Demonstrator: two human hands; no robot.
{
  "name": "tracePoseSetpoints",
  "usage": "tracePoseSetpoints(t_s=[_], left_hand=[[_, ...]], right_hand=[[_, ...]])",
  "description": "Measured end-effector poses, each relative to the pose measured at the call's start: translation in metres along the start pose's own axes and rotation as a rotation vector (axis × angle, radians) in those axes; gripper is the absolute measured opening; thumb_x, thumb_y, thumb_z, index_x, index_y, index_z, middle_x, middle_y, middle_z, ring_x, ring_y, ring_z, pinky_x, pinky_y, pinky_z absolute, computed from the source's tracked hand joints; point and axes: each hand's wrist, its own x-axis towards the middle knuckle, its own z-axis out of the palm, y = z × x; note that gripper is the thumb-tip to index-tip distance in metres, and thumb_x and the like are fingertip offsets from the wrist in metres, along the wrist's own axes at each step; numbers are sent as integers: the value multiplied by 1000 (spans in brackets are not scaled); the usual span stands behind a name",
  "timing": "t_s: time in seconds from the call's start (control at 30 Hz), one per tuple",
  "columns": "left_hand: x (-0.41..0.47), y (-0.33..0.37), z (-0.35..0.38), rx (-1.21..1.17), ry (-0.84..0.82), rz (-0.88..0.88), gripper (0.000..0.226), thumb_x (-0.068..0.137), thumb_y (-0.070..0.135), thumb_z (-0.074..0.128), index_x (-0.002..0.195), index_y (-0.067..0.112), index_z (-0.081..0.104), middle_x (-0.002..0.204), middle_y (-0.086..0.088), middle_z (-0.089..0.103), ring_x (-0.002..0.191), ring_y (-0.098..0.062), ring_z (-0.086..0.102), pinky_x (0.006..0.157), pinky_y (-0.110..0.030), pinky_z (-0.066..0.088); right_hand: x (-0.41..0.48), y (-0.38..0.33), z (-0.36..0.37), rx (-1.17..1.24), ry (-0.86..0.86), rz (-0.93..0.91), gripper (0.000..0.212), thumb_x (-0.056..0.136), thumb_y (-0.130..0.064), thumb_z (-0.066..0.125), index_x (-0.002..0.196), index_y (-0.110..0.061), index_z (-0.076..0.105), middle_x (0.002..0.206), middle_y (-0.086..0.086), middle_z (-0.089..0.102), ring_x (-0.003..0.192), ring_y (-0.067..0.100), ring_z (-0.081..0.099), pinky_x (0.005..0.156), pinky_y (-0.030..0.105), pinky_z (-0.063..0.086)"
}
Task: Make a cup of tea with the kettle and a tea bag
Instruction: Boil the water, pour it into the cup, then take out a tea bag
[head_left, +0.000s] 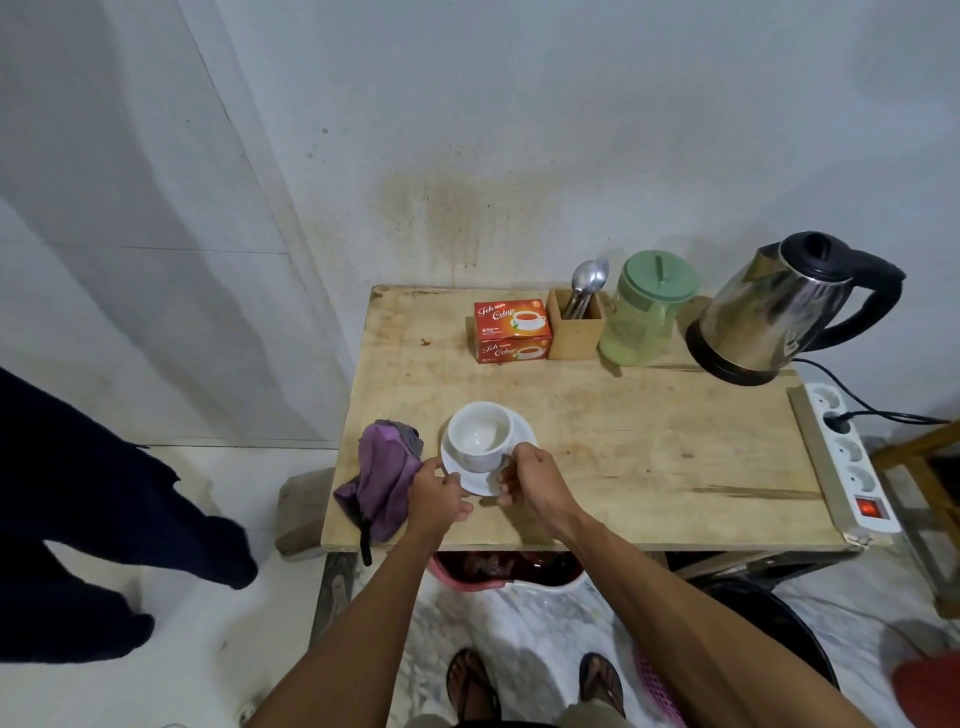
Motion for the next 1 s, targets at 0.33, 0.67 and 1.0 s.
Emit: tracePoseSetpoints(t_s=[0.33,0.67,1.0], left_hand=[[8,2,1,-192,-92,-104,25,90,0,56,97,24,55,104,-22,65,85,-40,70,72,-49,61],[-3,16,12,-314,-72,-132,37,86,-11,57,115,13,55,111,-14,58,104,-35,62,53,-31,60],[-33,44,99,-254,-204,-20,33,87,-11,53,107,14,59,98,-4,61,90,-28,64,56,-30,61]], right_hand=[[18,21,-22,-264,159,-68,21,98,-17,48,85,-8,63,86,3,64,75,13,54,66,26,41],[21,27,-33,-159,146,-4,19,94,-16,54,76,-15,60,86,1,65,86,18,59,87,36,47],[14,22,-131,-111,244,36,21,92,-20,57,72,-18,62,84,2,69,84,20,61,87,40,51]])
